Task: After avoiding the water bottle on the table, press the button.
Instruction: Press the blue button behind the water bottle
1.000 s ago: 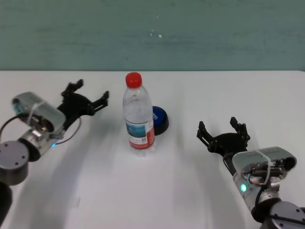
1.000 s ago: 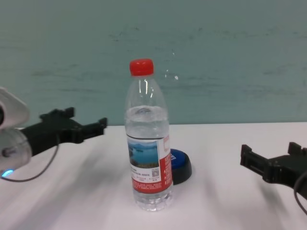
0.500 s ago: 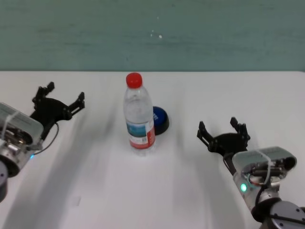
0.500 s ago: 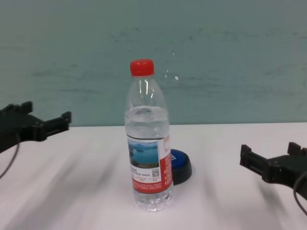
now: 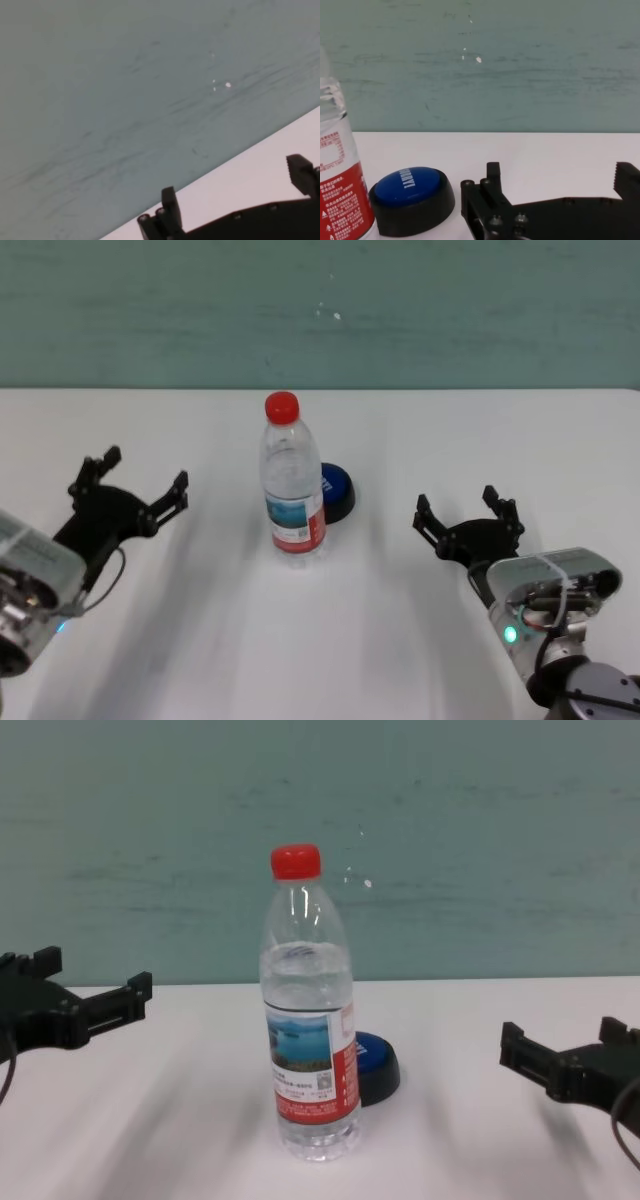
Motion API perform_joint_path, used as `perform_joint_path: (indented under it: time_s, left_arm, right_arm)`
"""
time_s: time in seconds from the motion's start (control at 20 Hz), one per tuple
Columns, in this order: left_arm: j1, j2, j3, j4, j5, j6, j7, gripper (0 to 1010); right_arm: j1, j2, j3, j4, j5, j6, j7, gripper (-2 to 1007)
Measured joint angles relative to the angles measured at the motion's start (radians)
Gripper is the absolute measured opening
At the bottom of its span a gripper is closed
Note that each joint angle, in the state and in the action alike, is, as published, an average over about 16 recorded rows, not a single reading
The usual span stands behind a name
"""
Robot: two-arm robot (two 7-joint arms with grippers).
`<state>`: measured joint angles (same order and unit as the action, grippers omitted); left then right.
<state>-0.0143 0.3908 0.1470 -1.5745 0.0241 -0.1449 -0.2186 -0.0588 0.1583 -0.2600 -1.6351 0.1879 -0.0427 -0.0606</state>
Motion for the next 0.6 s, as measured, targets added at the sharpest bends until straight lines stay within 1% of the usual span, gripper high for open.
perform_joint_path:
  time_s: [0.1, 0.25, 0.45, 0.6]
  left_arm:
    - [0.031, -0.002, 0.001, -0.032, 0.002, 0.001, -0.009, 1000]
    - [0.067, -0.008, 0.011, -0.062, 0.005, -0.007, -0.025, 1000]
    - [0.098, -0.014, 0.031, -0.080, 0.011, -0.029, -0.046, 1000]
    - [0.111, -0.016, 0.050, -0.081, 0.018, -0.048, -0.058, 1000]
  right_arm:
    - [0.000, 0.000, 0.000, 0.000, 0.000, 0.000, 0.000, 1004]
    - [0.000, 0.000, 0.000, 0.000, 0.000, 0.000, 0.000, 1004]
    - [0.000, 0.000, 0.000, 0.000, 0.000, 0.000, 0.000, 1004]
    - [0.000, 0.000, 0.000, 0.000, 0.000, 0.000, 0.000, 1004]
